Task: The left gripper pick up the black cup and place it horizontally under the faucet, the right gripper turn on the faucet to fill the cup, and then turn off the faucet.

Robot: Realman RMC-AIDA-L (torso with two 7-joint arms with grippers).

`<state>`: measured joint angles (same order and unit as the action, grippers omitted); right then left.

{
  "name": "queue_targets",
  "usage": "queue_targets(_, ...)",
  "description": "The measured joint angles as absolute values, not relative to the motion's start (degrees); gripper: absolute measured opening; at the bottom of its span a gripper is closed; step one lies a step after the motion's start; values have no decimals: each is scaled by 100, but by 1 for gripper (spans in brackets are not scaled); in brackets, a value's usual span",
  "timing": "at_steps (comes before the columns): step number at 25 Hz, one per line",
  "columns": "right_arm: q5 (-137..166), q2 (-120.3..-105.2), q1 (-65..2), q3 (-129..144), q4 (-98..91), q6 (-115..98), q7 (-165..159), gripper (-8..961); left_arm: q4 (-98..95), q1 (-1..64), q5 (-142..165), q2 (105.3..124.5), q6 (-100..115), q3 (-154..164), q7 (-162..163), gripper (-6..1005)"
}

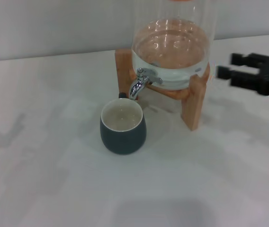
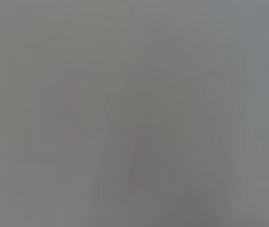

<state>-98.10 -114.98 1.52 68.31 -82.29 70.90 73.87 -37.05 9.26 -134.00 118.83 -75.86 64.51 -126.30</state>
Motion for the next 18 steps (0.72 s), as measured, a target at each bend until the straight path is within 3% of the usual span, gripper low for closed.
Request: queue_targets(18, -10785, -11500, -519, 4579, -5498, 7497, 10269, 689, -3696, 1031, -12738, 11871, -6892, 6451, -12032, 875)
